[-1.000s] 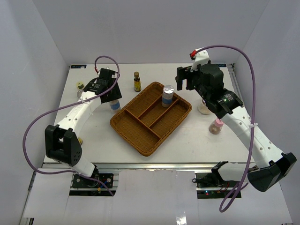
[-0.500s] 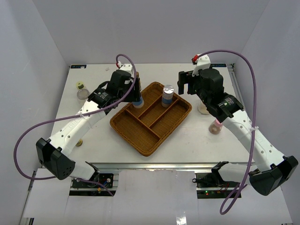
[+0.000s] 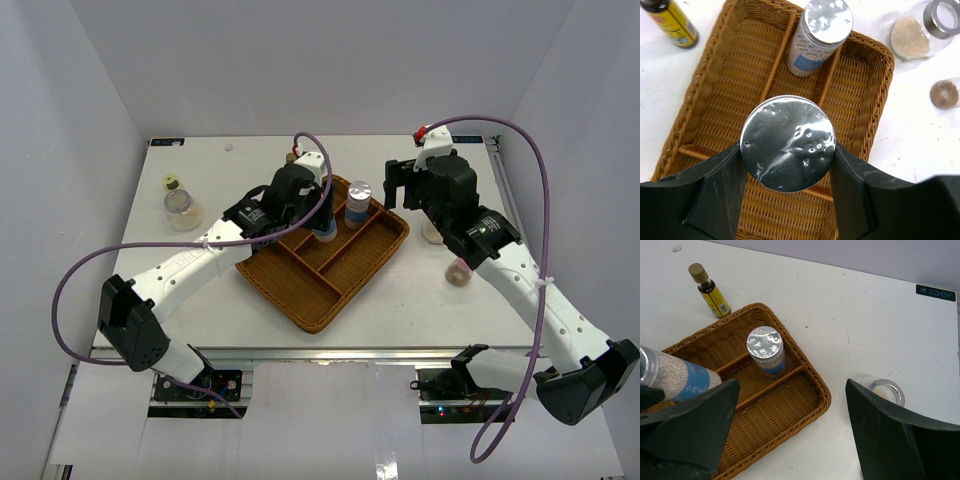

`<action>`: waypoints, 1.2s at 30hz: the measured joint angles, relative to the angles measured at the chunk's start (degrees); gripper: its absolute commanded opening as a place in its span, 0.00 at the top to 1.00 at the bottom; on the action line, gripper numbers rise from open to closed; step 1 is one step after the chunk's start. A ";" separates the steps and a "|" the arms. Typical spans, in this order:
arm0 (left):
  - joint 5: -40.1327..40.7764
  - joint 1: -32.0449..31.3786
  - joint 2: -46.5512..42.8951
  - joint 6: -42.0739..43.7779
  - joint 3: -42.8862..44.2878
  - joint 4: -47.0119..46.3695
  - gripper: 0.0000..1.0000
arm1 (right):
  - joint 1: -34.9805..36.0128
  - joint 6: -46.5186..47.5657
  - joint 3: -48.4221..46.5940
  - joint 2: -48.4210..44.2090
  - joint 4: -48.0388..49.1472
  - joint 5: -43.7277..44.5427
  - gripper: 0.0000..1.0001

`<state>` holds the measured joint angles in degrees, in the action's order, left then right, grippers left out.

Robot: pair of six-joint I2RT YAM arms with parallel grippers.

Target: Organize the condiment bottles

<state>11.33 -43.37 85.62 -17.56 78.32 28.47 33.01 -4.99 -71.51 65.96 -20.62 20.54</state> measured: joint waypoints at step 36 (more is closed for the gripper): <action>2.42 -1.01 7.72 0.93 -6.91 -9.45 0.02 | -0.89 0.62 4.18 -4.31 -0.32 2.66 0.08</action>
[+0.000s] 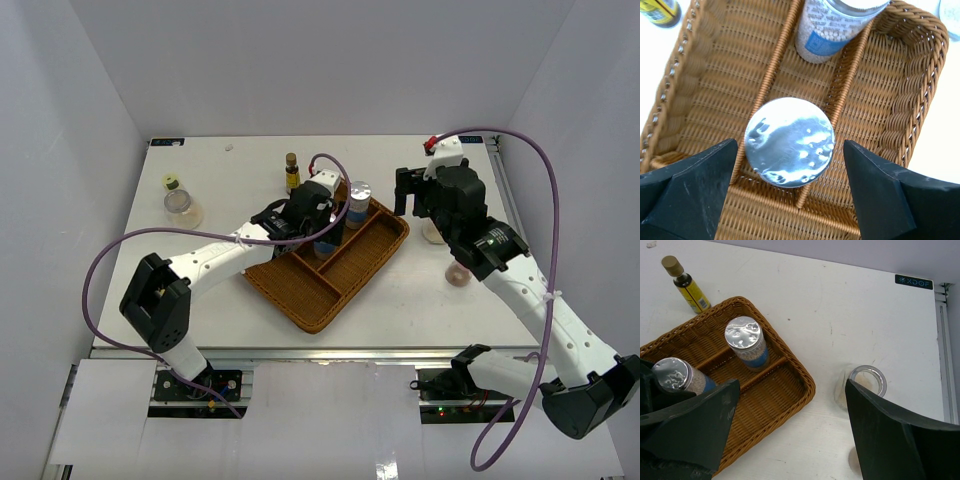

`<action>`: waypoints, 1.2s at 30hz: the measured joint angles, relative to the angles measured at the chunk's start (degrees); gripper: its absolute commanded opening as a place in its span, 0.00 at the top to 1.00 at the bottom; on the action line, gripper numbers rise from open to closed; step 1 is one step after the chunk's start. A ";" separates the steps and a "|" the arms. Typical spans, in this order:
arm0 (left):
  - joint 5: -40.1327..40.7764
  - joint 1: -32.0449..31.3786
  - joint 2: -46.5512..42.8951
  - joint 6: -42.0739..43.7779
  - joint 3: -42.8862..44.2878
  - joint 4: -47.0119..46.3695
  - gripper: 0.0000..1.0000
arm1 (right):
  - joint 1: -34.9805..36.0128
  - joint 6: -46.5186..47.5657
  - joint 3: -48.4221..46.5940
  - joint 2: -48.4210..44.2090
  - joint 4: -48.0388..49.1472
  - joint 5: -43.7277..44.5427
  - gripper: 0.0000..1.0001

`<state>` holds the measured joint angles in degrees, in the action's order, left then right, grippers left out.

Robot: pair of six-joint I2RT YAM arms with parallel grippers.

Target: Organize the condiment bottles

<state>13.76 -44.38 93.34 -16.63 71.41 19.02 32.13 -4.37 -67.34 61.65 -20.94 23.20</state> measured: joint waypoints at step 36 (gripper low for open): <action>8.14 0.33 -18.56 -3.77 13.86 20.58 0.02 | -26.17 -2.73 3.65 27.10 -3.34 -10.00 0.10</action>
<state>21.89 -44.05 74.78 -20.39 85.27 39.60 5.95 -7.10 -63.69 88.75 -24.29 13.20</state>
